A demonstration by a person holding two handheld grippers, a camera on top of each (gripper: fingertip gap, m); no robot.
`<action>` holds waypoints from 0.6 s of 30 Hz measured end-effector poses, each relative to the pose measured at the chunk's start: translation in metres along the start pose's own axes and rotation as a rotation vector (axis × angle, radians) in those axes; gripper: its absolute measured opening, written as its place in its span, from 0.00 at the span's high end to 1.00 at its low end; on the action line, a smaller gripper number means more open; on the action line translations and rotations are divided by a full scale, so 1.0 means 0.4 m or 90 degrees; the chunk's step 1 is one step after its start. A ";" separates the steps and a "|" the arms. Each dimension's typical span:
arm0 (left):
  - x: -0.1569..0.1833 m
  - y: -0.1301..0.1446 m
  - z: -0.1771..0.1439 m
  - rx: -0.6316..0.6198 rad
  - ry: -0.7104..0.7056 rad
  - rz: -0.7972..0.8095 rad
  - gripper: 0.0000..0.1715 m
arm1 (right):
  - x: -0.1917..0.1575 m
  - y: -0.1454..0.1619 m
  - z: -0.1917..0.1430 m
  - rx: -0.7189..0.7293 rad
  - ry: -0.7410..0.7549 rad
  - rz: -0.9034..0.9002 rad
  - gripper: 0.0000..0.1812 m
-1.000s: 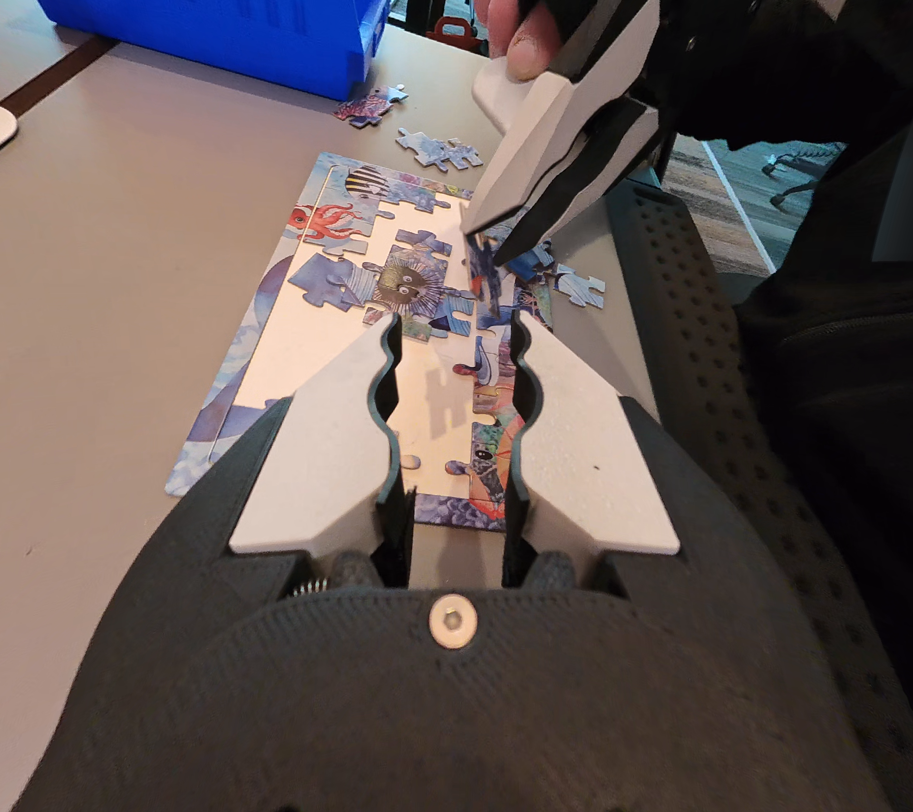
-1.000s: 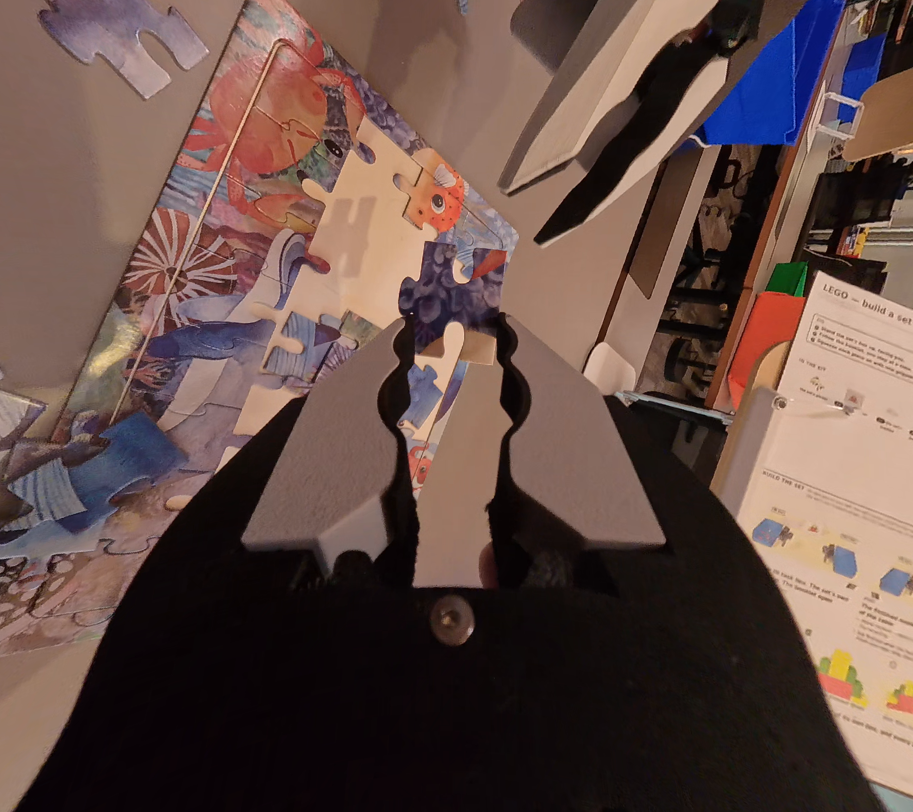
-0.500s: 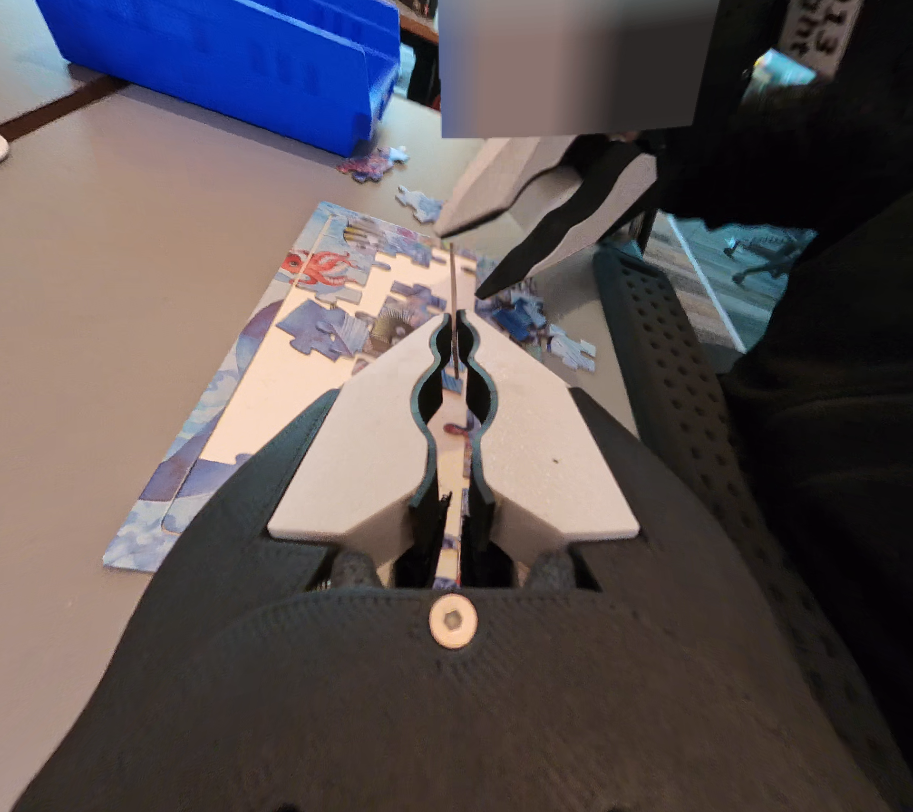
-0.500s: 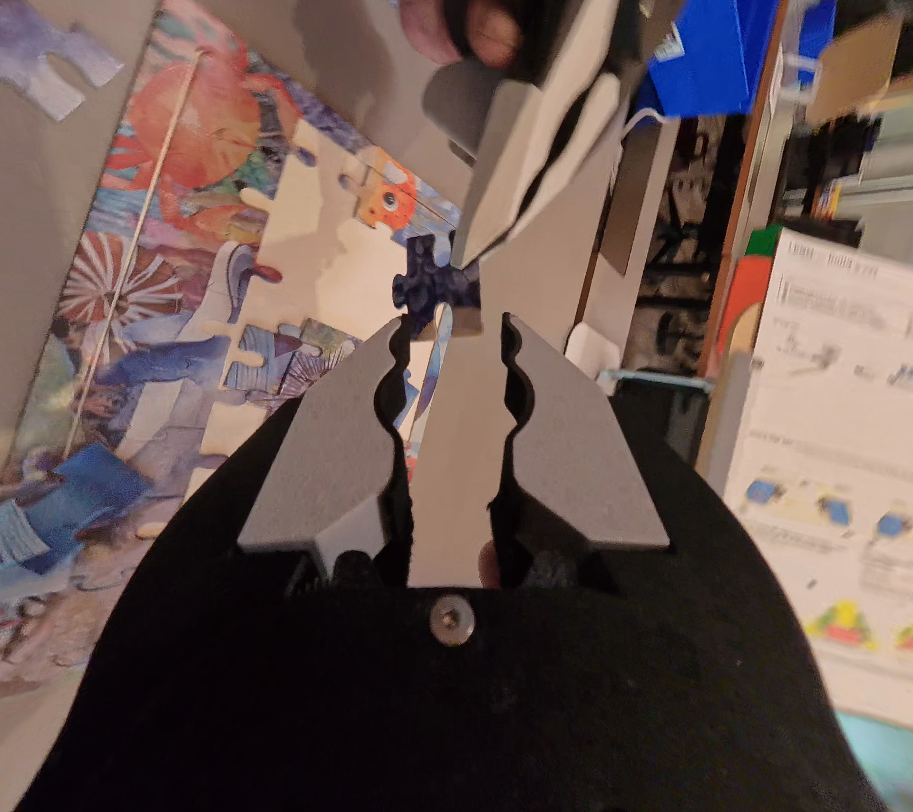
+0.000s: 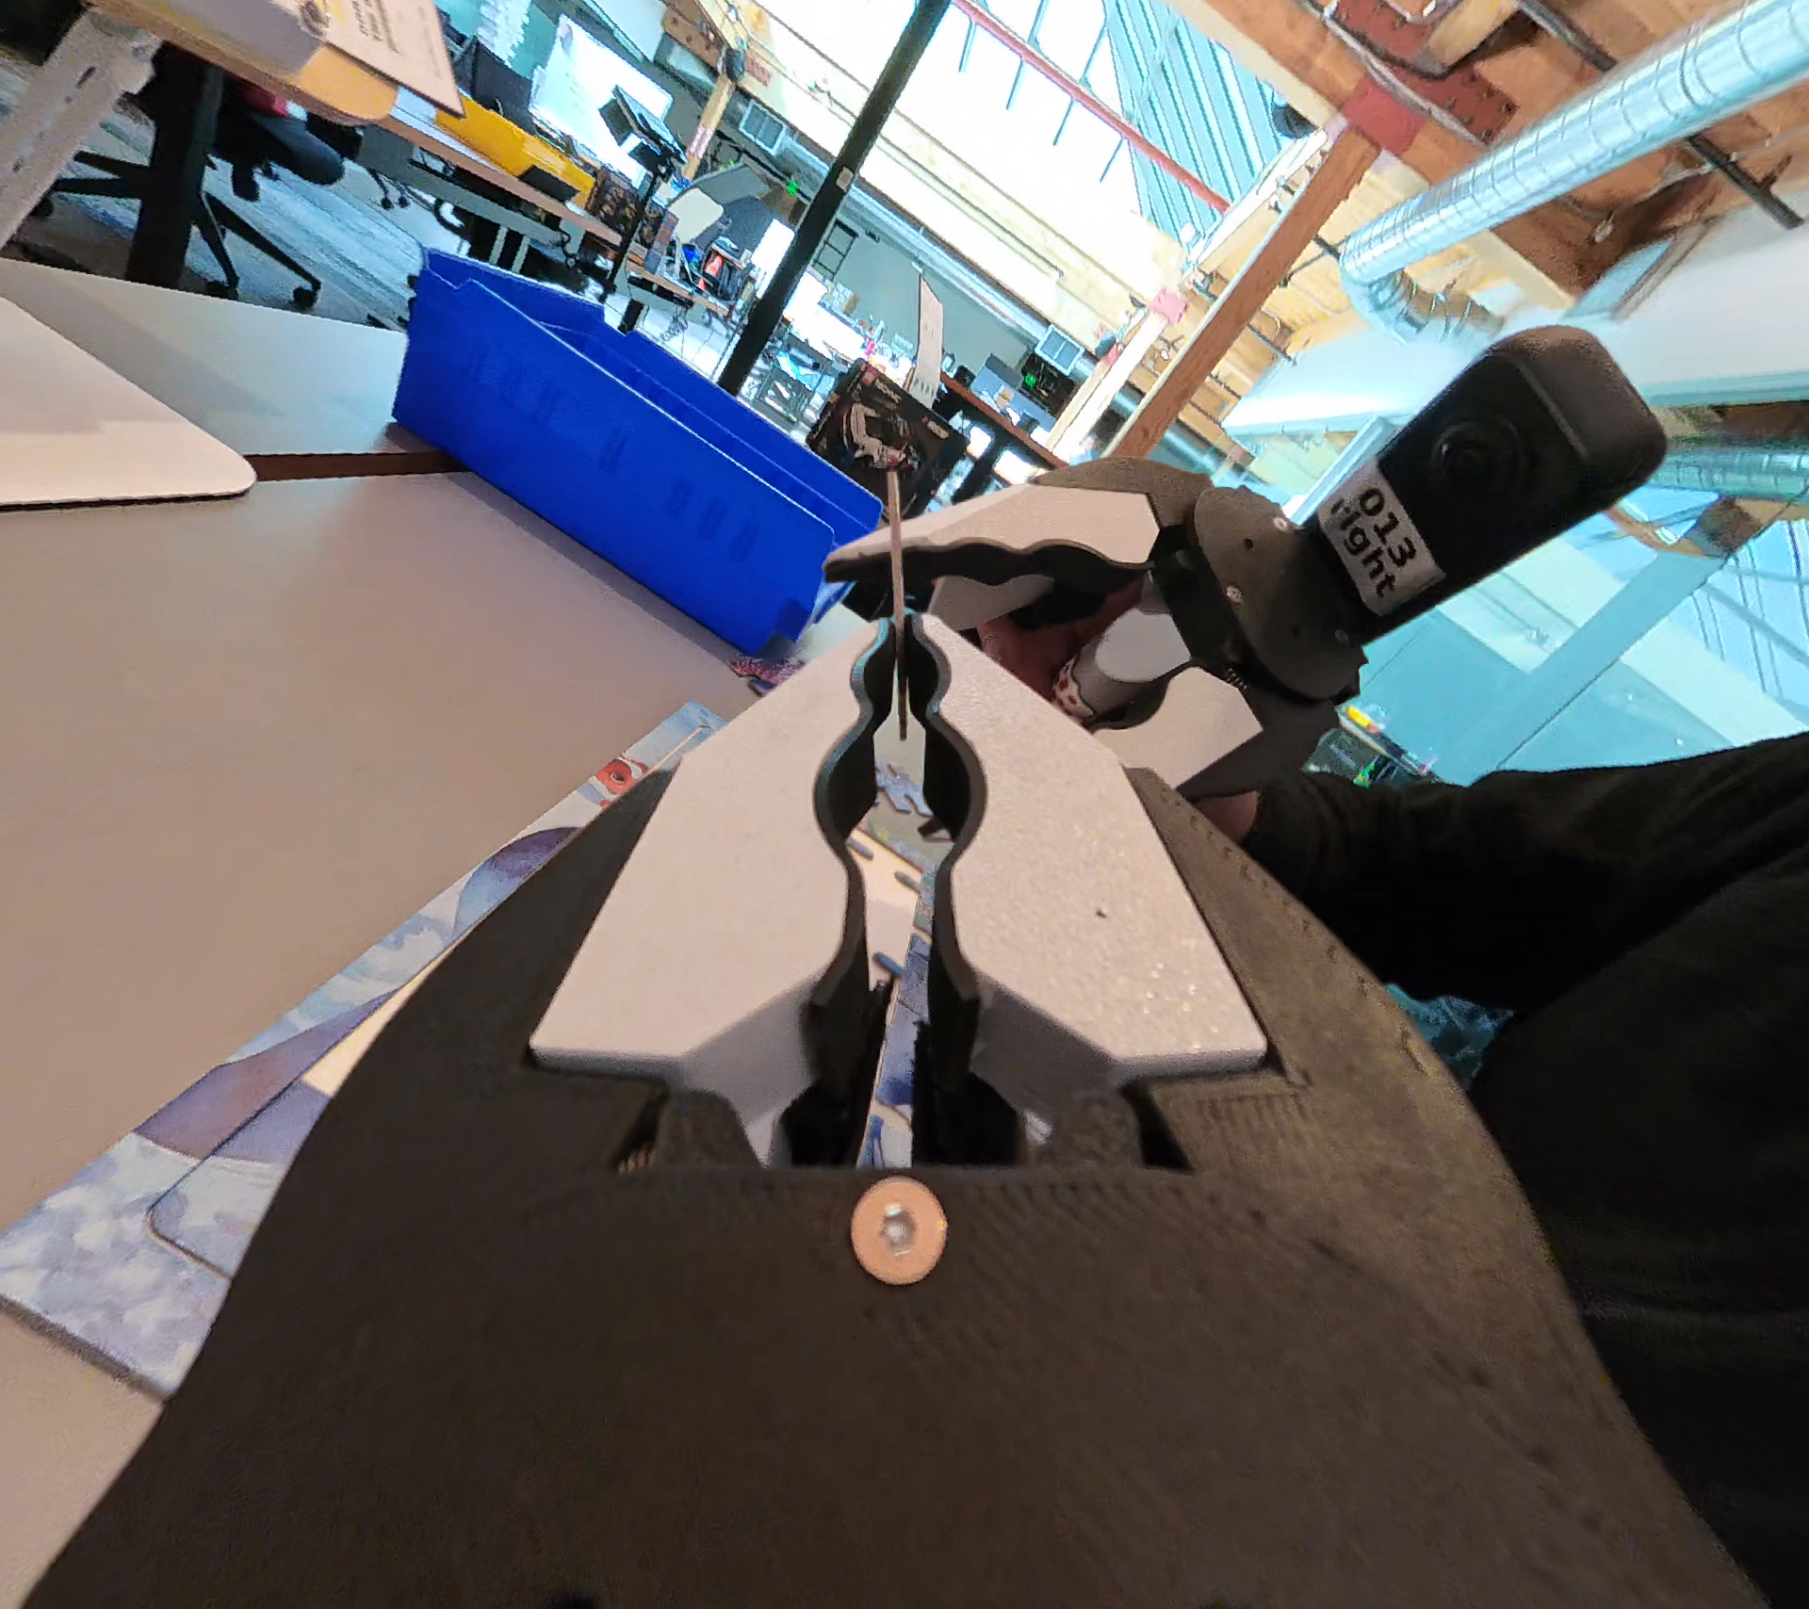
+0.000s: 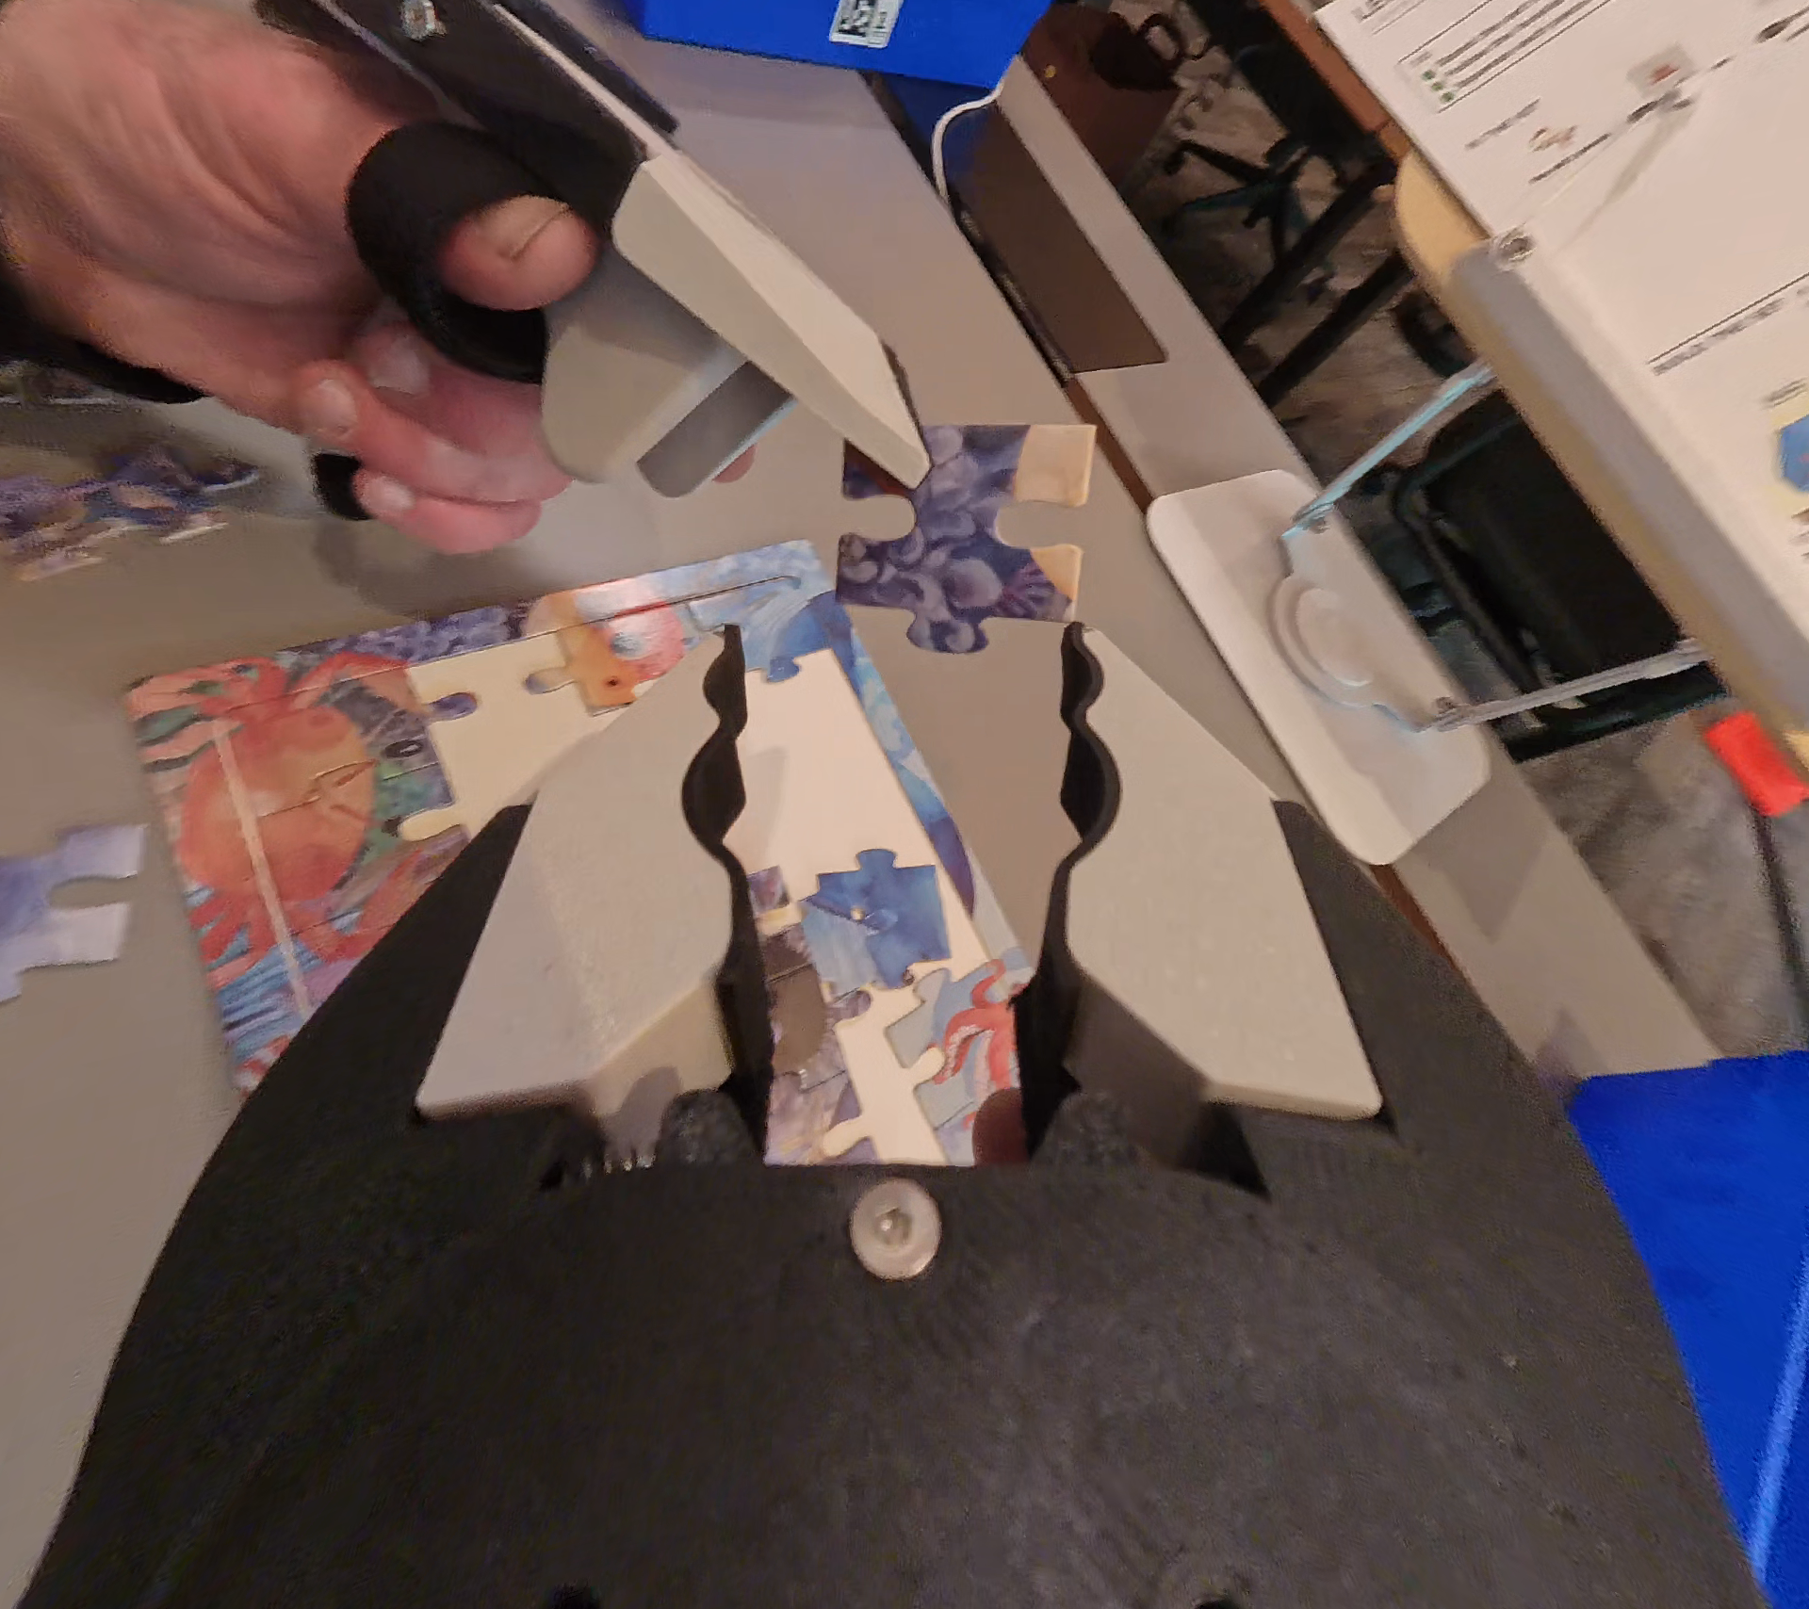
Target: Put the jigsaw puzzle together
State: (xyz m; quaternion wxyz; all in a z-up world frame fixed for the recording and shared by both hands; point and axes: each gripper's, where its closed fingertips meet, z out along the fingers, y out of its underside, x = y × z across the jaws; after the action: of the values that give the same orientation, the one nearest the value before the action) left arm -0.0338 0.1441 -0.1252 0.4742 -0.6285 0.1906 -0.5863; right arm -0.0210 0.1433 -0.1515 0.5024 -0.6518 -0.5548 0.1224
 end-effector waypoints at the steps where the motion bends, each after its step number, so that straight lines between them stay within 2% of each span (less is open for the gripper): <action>1: -0.003 -0.002 -0.001 0.007 -0.004 -0.004 1.00 | 0.009 -0.006 0.006 0.001 0.013 -0.007 0.65; 3: -0.008 -0.007 -0.003 0.019 -0.006 -0.017 1.00 | 0.022 -0.014 0.017 0.003 0.026 -0.010 0.67; 7: -0.011 -0.020 -0.009 0.037 -0.002 -0.035 1.00 | 0.034 -0.023 0.027 0.008 0.035 -0.041 0.82; 12: -0.018 -0.025 -0.013 0.053 -0.010 -0.038 1.00 | 0.035 -0.029 0.033 0.012 0.031 -0.052 0.83; 13: -0.019 -0.026 -0.013 0.054 -0.014 -0.035 1.00 | 0.038 -0.031 0.033 0.015 0.034 -0.048 0.80; 17: -0.019 -0.028 -0.013 0.061 -0.018 -0.034 1.00 | 0.066 -0.031 0.028 0.023 0.069 -0.024 0.57; 18: -0.017 -0.026 -0.011 0.059 -0.014 -0.038 1.00 | 0.065 -0.031 0.029 0.023 0.067 -0.024 0.55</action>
State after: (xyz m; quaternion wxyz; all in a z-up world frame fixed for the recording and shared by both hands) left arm -0.0426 0.1528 -0.1212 0.4873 -0.6173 0.1393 -0.6017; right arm -0.0276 0.1700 -0.1369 0.5448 -0.6374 -0.5377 0.0884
